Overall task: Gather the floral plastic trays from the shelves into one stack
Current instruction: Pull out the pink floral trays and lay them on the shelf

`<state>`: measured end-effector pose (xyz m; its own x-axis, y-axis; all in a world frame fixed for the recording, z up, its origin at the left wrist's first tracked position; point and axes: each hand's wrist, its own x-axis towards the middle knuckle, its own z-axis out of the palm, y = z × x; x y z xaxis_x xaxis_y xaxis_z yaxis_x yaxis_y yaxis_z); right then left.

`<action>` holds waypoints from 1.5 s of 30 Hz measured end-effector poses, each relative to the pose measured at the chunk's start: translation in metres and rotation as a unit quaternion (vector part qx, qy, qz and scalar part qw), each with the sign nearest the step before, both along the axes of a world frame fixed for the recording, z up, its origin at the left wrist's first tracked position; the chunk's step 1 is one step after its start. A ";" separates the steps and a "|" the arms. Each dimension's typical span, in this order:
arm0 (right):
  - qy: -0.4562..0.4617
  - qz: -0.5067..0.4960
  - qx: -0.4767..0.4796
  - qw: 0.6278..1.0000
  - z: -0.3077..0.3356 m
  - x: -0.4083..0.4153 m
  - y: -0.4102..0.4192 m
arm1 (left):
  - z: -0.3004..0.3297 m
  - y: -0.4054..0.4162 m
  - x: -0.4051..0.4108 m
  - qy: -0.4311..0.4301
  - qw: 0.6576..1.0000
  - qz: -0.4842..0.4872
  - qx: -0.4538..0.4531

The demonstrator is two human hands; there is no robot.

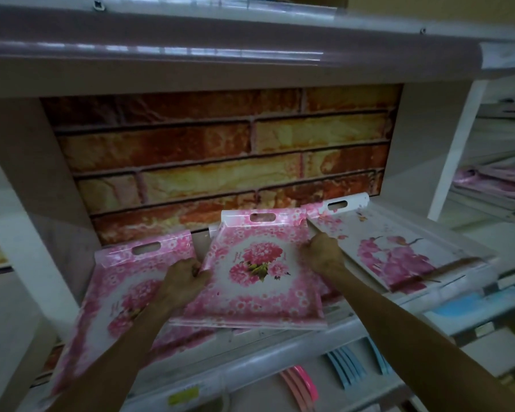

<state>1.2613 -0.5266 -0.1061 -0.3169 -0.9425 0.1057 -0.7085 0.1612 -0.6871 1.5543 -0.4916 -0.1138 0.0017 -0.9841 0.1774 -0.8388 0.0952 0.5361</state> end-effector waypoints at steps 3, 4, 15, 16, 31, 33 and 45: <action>0.037 0.006 0.011 0.999 -0.001 0.001 0.001 | -0.002 0.000 -0.001 -0.010 1.000 -0.001 -0.008; 0.054 0.008 0.014 0.998 -0.002 0.002 0.002 | -0.003 0.000 0.000 -0.015 1.000 -0.004 -0.006; 0.054 0.030 0.007 0.998 -0.006 -0.005 0.005 | -0.011 -0.006 0.006 -0.004 0.999 -0.001 0.047; 0.041 0.026 0.004 0.999 -0.007 -0.008 0.006 | -0.012 -0.006 0.007 0.008 0.999 0.000 0.047; -0.077 0.055 0.004 0.996 -0.023 -0.006 0.007 | -0.007 0.002 0.001 0.103 0.993 0.032 0.043; -0.100 0.058 -0.012 0.993 -0.018 -0.001 0.005 | -0.004 0.006 0.005 0.139 0.989 0.048 0.004; -0.145 0.128 -0.139 0.971 0.024 0.072 -0.014 | 0.035 0.036 0.059 0.275 0.942 0.150 -0.117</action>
<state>1.3337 -0.5406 -0.0821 -0.1313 -0.9421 0.3087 -0.4710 -0.2147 -0.8556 1.6131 -0.4557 -0.0783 0.4288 -0.8585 0.2813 -0.4478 0.0684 0.8915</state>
